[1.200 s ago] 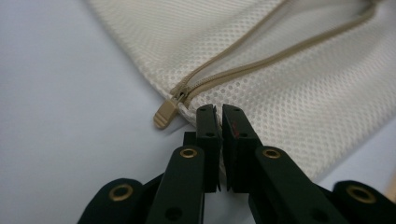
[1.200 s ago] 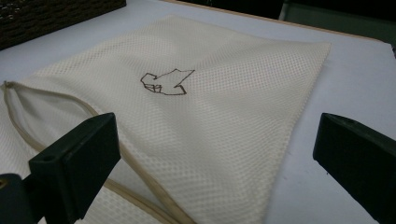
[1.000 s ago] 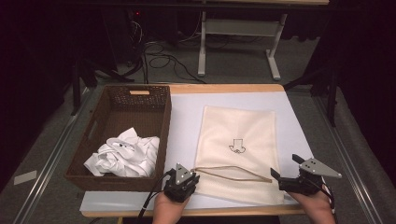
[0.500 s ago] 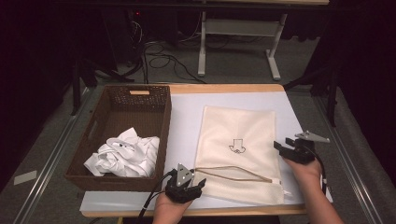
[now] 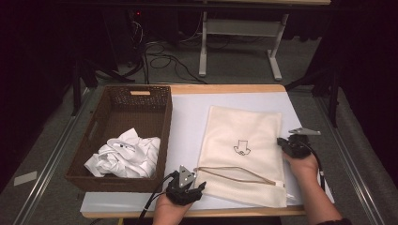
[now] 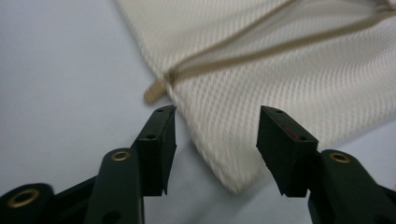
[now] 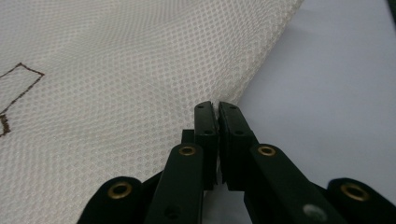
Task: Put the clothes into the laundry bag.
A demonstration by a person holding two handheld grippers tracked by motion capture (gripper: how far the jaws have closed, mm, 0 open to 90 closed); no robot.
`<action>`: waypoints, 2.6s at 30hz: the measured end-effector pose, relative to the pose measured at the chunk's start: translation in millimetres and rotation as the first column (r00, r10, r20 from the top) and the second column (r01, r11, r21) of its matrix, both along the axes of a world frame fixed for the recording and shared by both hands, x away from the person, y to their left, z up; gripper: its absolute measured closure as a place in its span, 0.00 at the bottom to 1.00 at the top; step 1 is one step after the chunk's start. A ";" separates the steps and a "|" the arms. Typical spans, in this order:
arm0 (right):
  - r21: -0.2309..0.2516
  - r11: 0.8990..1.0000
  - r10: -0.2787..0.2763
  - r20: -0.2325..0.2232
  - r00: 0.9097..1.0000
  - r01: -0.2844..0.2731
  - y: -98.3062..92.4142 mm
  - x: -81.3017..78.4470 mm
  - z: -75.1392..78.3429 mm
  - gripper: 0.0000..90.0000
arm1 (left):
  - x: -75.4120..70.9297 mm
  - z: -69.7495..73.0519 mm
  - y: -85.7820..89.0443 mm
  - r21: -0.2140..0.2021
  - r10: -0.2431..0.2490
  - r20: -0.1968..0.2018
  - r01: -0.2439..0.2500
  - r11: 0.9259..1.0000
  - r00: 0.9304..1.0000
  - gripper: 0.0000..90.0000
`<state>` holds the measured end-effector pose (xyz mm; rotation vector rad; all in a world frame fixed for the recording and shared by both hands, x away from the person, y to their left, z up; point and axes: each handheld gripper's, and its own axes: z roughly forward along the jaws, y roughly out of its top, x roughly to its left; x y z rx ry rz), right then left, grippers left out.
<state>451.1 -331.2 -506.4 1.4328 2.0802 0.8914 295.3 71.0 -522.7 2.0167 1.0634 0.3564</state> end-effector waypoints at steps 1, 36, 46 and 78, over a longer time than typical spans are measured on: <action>0.009 1.000 -0.018 0.020 1.000 0.018 -12.2 -10.1 1.0 0.98 | -1.4 -2.8 -3.5 0.010 -0.007 0.005 0.007 1.000 1.000 0.55; 0.065 0.984 0.146 0.217 0.965 -0.164 22.2 -117.5 28.6 0.00 | 10.2 20.1 0.5 -0.015 0.008 0.149 -0.006 1.000 0.989 0.00; 0.058 0.985 0.147 0.223 0.964 -0.164 15.7 -121.0 26.1 0.00 | 5.3 48.3 -4.4 -0.058 -0.039 0.190 0.050 0.997 0.981 0.00; 0.071 0.981 0.164 0.215 0.963 -0.183 13.4 -120.2 23.9 0.00 | -3.1 109.4 113.6 -0.113 0.190 0.287 -0.164 0.980 0.939 0.05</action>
